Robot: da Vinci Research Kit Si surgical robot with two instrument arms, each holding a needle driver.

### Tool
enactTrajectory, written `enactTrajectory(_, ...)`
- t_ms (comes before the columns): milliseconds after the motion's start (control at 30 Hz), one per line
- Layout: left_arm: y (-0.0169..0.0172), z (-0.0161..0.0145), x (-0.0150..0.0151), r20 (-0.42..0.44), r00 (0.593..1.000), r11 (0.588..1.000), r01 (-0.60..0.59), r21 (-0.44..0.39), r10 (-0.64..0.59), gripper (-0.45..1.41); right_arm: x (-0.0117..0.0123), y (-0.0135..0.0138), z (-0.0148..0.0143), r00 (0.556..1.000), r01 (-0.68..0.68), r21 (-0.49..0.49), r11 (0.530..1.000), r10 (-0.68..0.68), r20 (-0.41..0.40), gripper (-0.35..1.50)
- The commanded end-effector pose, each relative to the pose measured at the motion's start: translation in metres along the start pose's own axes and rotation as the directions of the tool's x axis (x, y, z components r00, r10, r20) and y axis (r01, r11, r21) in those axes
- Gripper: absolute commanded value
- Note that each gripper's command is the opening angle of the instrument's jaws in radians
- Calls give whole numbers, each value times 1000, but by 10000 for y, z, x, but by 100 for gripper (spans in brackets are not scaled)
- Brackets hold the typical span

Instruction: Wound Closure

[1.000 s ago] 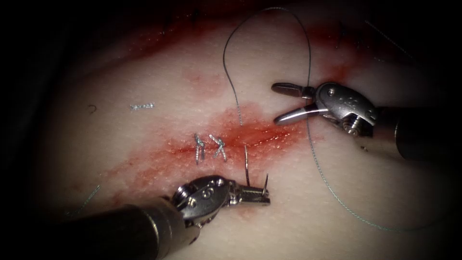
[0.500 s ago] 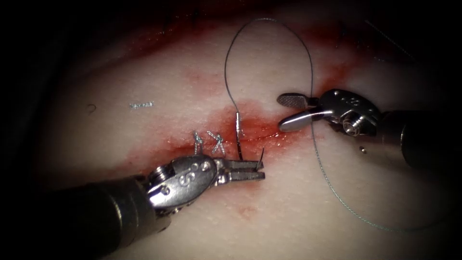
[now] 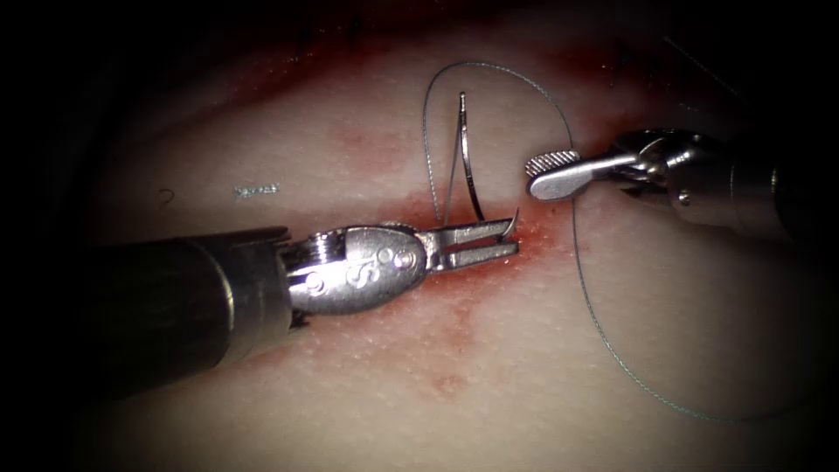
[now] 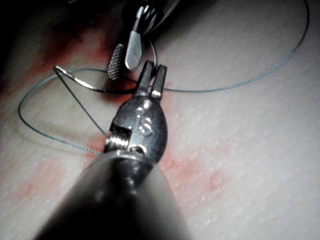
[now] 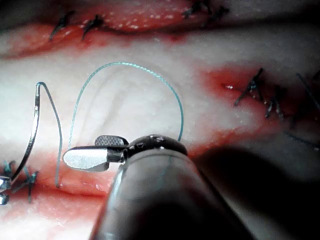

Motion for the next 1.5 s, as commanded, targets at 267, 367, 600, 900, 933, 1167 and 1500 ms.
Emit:
enactTrajectory(267, 22, 20, -24, -38, 991, 992, -126, -29, 125, -45, -14, 11, 19, 993, -112, 163, 980, 106, 44, 123)
enactTrajectory(367, 23, 20, -28, -50, 987, 988, -154, -27, 153, -45, -18, 11, 25, 990, -138, 186, 973, 130, 52, 127)
enactTrajectory(600, 23, 21, -29, -58, 979, 980, -196, -16, 195, -45, -28, 10, 38, 983, -184, 210, 960, 174, 65, 133)
enactTrajectory(900, 26, 26, -36, -54, 978, 979, -204, -12, 203, -45, -30, 6, 44, 978, -208, 222, 953, 201, 56, 132)
enactTrajectory(933, 27, 26, -37, -53, 978, 979, -205, -12, 204, -45, -30, 5, 45, 978, -208, 222, 953, 201, 56, 132)
enactTrajectory(1167, 27, 27, -37, -55, 977, 979, -206, -13, 205, -45, -34, 3, 50, 977, -213, 222, 951, 206, 56, 110)
enactTrajectory(1500, 28, 28, -37, -52, 977, 979, -206, -11, 205, -45, -35, 1, 54, 977, -214, 211, 954, 208, 54, 51)
